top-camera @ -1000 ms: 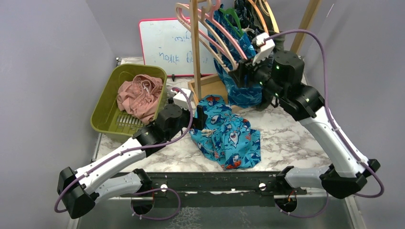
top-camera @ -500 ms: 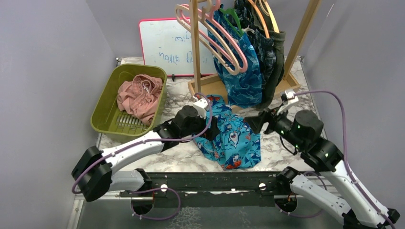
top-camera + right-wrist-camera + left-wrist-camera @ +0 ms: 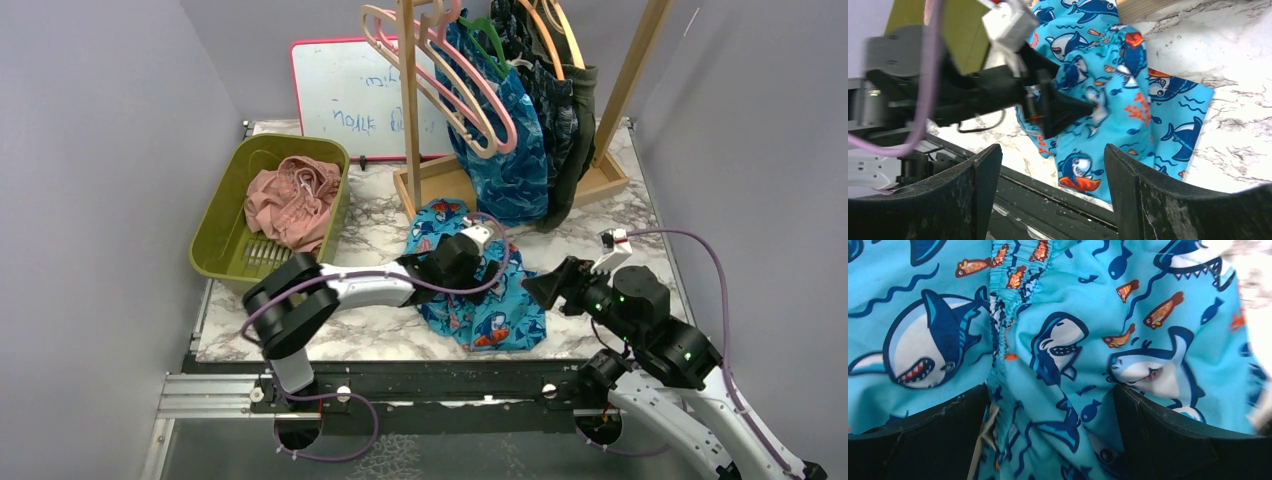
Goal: Remove the shorts from the hanger
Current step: Pick up the shorts at the center of the board.
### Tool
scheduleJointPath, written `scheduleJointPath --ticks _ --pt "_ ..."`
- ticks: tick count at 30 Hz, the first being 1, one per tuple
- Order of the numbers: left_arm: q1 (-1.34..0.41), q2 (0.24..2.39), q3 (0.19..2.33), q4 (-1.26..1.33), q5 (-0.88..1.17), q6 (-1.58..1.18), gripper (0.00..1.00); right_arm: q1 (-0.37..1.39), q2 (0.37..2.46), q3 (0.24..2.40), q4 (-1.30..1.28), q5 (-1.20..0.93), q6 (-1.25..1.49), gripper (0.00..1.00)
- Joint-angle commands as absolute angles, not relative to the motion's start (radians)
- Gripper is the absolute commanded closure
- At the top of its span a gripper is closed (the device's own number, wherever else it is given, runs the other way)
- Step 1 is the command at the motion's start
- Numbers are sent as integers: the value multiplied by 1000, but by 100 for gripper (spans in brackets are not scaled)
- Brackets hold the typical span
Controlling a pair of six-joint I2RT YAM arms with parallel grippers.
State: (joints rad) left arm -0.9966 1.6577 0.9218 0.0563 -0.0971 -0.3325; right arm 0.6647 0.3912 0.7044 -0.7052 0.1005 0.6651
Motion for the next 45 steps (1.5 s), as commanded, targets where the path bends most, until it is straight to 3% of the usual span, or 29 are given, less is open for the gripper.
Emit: scheduleJointPath --ticks 1,8,10,13,15,27,39,45 --pt "-1018 1842 1000 -17 -306 -303 1 669 373 704 -735 113 713 23" --pt "-1038 1909 898 -3 -272 -416 42 668 364 690 -733 108 725 23" --pt "-1040 1895 864 -5 -286 -429 56 668 356 689 -733 100 723 23" --pt "-1050 1816 799 2 -324 -464 87 668 341 688 -728 83 713 23" --pt "-1058 1721 756 3 -341 -485 100 669 324 685 -724 77 710 23" --pt "-1093 1160 674 -202 -450 -521 100 669 217 666 -688 59 688 23" --pt "-1089 1090 914 -409 -562 -417 100 668 218 663 -687 54 689 23" --pt "-952 1088 1072 -504 -535 -315 100 668 208 660 -686 44 688 23"
